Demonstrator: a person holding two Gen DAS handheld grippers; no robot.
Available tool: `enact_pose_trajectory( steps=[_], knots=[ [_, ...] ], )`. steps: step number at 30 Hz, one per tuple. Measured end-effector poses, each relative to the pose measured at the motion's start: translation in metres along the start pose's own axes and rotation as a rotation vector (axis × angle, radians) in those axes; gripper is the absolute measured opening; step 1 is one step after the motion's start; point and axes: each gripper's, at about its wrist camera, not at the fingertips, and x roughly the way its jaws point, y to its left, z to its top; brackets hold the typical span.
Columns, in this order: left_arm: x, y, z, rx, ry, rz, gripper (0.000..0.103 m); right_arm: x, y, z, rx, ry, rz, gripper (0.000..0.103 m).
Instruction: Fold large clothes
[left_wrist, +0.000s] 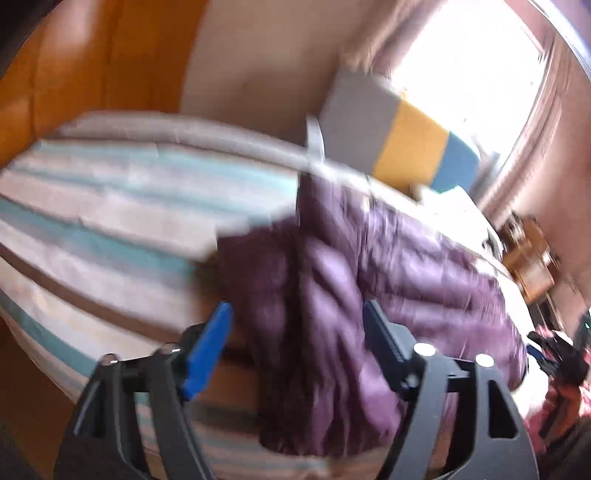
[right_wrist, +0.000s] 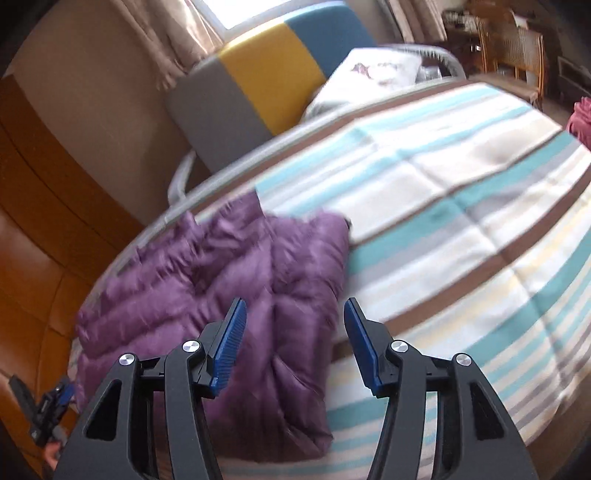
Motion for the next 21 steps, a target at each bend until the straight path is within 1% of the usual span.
enact_pose_trajectory(
  steps=[1,2,4,6,7,8,9,11,12,13,14,15,16,17,18,19,21],
  knots=[
    [-0.004,-0.010,0.009,0.024,-0.032,-0.004,0.082,-0.003,0.009,0.002,-0.015,-0.014,0.021,0.055],
    [-0.004,-0.018,0.014,0.048,-0.036,-0.012,0.085,-0.001,0.018,0.005,-0.035,-0.012,0.036,0.055],
    [0.008,-0.044,0.026,0.121,-0.019,-0.040,0.088,0.011,0.044,0.011,-0.105,0.019,0.060,0.055],
    [0.031,-0.072,0.038,0.188,0.036,-0.060,0.089,0.033,0.077,0.014,-0.191,0.061,0.077,0.055],
    [0.041,-0.085,0.040,0.219,0.055,-0.058,0.089,0.043,0.093,0.014,-0.227,0.078,0.074,0.055],
    [0.058,-0.103,0.042,0.261,0.092,-0.048,0.089,0.056,0.107,0.016,-0.270,0.107,0.060,0.055],
    [0.071,-0.113,0.044,0.283,0.122,-0.044,0.088,0.069,0.118,0.017,-0.307,0.140,0.037,0.055],
    [0.099,-0.131,0.047,0.309,0.174,-0.034,0.088,0.090,0.131,0.018,-0.358,0.175,-0.010,0.055],
    [0.112,-0.136,0.046,0.325,0.213,-0.031,0.079,0.101,0.133,0.018,-0.378,0.201,-0.032,0.053],
    [0.128,-0.143,0.043,0.340,0.258,-0.027,0.066,0.109,0.134,0.017,-0.395,0.221,-0.045,0.028],
    [0.134,-0.147,0.039,0.354,0.270,-0.019,0.048,0.116,0.135,0.014,-0.419,0.238,-0.043,0.005],
    [0.138,-0.150,0.035,0.375,0.274,-0.010,0.034,0.118,0.135,0.009,-0.443,0.248,-0.043,0.001],
    [0.138,-0.154,0.033,0.399,0.272,-0.007,0.026,0.115,0.134,0.005,-0.462,0.247,-0.047,0.001],
    [0.134,-0.157,0.029,0.407,0.267,-0.009,0.010,0.111,0.136,0.005,-0.476,0.238,-0.046,0.000],
    [0.129,-0.156,0.029,0.413,0.258,-0.015,0.005,0.106,0.137,0.006,-0.484,0.223,-0.039,0.000],
    [0.122,-0.158,0.034,0.413,0.237,-0.031,0.004,0.097,0.139,0.010,-0.494,0.190,-0.030,0.000],
    [0.115,-0.160,0.041,0.411,0.200,-0.039,0.004,0.089,0.141,0.018,-0.497,0.136,-0.017,0.000]
  ],
)
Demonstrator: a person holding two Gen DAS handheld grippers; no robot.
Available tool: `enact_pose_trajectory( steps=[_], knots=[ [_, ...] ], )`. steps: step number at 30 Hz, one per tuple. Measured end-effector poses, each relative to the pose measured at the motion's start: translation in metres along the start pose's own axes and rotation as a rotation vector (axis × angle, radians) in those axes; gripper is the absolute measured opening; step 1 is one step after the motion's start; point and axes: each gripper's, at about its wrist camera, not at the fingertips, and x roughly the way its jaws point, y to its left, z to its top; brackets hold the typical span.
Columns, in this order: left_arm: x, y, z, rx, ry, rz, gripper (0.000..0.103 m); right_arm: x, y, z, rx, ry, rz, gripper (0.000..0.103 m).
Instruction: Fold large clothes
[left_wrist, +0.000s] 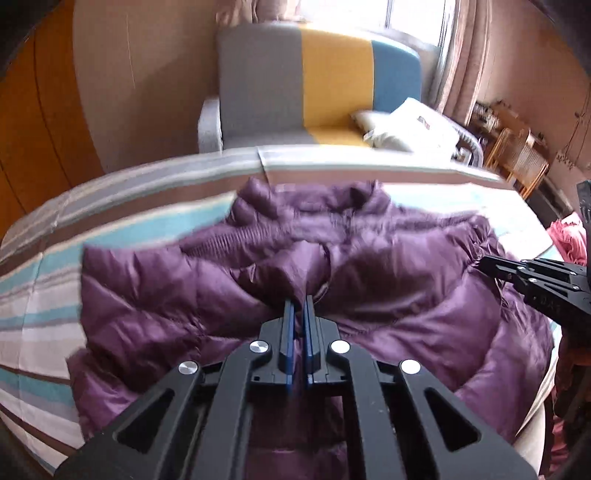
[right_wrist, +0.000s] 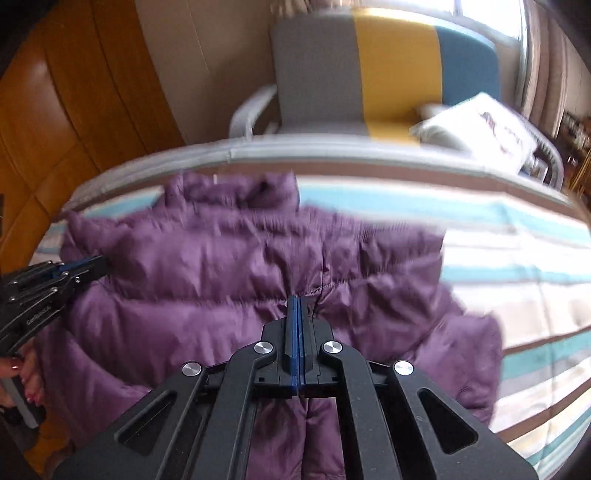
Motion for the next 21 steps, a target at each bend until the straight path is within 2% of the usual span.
enact_pose_trajectory(
  steps=[3,5,7,9,15,21],
  knots=[
    [0.007,0.006,0.010,-0.001,-0.007,0.008,0.004,0.002,-0.003,0.012,0.009,-0.042,-0.003,0.000],
    [0.023,0.010,0.012,-0.010,0.009,0.008,0.005,0.010,-0.005,0.010,0.003,-0.040,-0.004,0.000],
    [0.037,0.013,0.010,-0.008,0.018,0.012,0.009,0.026,-0.005,0.006,-0.022,-0.024,-0.026,0.000],
    [0.049,0.018,0.005,-0.024,0.031,-0.006,0.017,0.041,-0.006,0.001,-0.024,-0.013,-0.041,0.000],
    [0.068,0.029,-0.005,-0.100,0.009,-0.067,0.020,0.068,-0.013,-0.003,0.025,-0.021,-0.041,0.000],
    [0.076,0.029,-0.011,-0.124,-0.016,-0.071,0.020,0.078,-0.019,-0.008,0.057,-0.018,-0.012,0.000]
  ],
)
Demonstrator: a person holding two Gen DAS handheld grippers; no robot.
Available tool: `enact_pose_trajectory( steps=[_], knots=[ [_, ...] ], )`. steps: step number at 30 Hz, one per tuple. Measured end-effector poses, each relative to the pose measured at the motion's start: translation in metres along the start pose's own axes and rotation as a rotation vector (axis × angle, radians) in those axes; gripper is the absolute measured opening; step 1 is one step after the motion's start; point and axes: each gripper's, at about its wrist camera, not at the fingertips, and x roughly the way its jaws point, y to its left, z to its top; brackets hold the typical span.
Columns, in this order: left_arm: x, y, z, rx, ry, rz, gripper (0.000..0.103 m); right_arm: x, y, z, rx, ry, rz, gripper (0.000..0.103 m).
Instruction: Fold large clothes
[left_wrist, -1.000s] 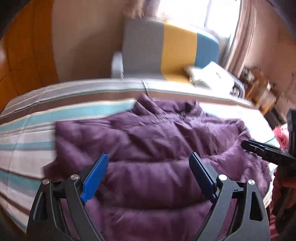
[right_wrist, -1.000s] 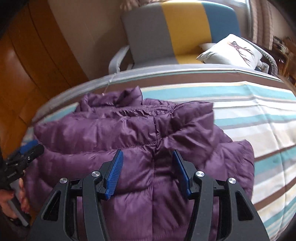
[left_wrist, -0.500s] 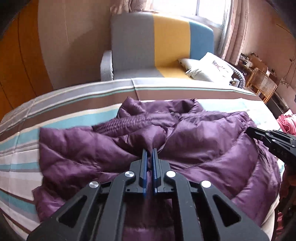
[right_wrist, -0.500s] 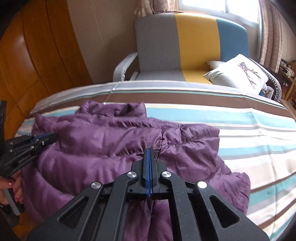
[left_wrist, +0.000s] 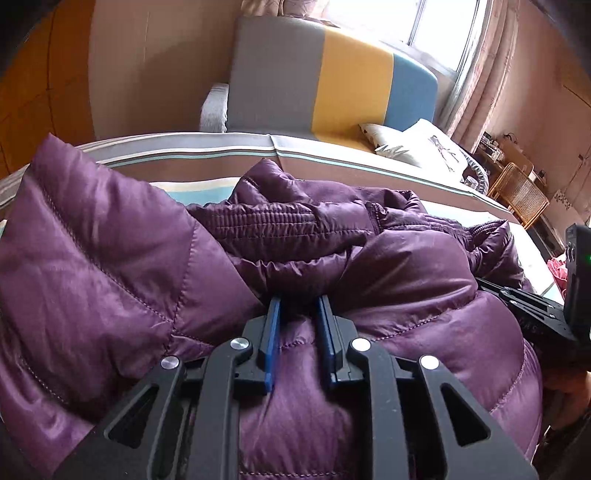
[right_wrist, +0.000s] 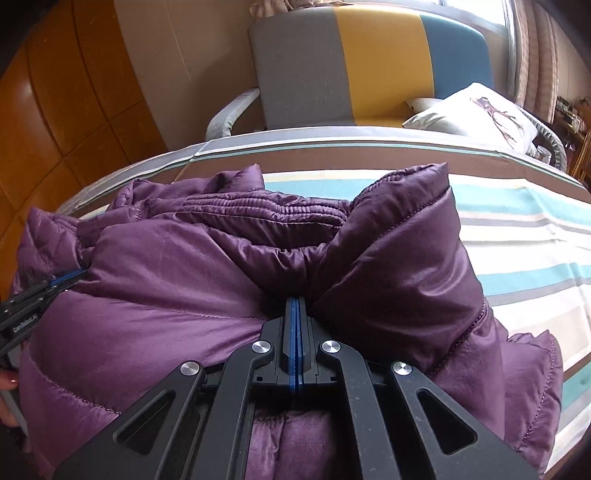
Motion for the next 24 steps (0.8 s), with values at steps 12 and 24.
enact_pose_trajectory(
  steps=[12,24],
  knots=[
    [-0.051,0.008,0.013,0.051,-0.090,0.149,0.087,-0.014,0.000,0.002,0.005,-0.042,0.017,0.000],
    [-0.024,0.057,0.004,-0.052,-0.033,0.270,0.096,-0.040,-0.023,0.021,0.100,-0.089,0.007,0.000]
  ],
)
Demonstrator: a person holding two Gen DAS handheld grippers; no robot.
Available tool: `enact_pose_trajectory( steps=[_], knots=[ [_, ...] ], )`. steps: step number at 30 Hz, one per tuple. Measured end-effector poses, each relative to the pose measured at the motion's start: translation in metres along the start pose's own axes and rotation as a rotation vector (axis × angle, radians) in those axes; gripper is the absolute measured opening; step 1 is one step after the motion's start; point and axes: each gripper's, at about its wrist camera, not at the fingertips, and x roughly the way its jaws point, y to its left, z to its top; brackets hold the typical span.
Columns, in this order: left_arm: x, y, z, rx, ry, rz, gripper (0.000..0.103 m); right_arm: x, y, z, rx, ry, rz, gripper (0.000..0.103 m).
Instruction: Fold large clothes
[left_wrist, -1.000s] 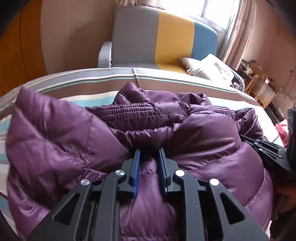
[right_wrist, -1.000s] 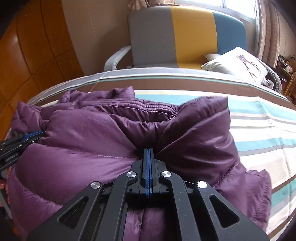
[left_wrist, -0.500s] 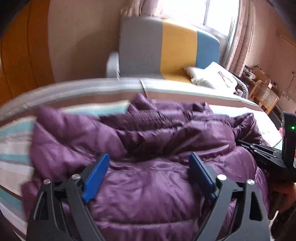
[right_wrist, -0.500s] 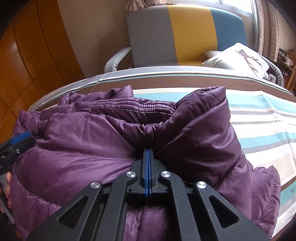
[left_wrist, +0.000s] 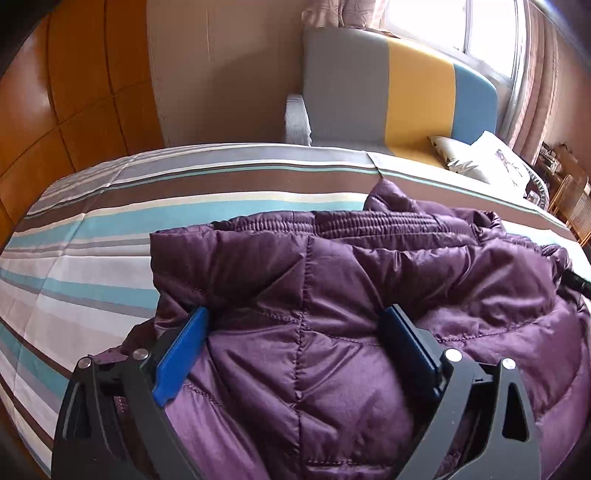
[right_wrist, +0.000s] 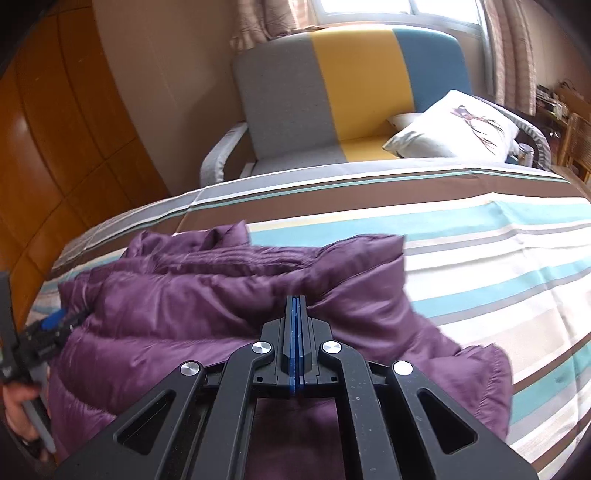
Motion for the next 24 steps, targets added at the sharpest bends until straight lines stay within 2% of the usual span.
enact_pose_trajectory(
  steps=[4,8,11,13,18,21,24],
  knots=[
    [0.007,0.002,0.000,-0.019,0.011,-0.022,0.097,0.008,-0.009,0.005,0.013,0.020,-0.038,0.000],
    [0.008,0.005,-0.004,-0.032,0.007,-0.033,0.097,0.027,-0.022,0.004,0.047,0.054,-0.113,0.000],
    [0.009,0.005,-0.007,-0.039,0.001,-0.037,0.098,0.043,-0.036,-0.003,0.112,0.070,-0.088,0.000],
    [0.011,0.005,-0.007,-0.043,0.003,-0.042,0.098,0.043,-0.035,-0.003,0.105,0.068,-0.097,0.000],
    [0.012,0.009,-0.008,-0.049,0.009,-0.065,0.100,0.013,-0.024,-0.003,0.080,0.016,-0.109,0.000],
    [0.007,0.013,-0.007,-0.050,-0.001,-0.069,0.100,-0.018,-0.005,-0.012,0.068,-0.011,-0.037,0.000],
    [-0.011,0.020,-0.010,-0.083,-0.023,-0.085,0.100,-0.046,0.023,-0.027,0.003,-0.020,0.023,0.000]
  ],
)
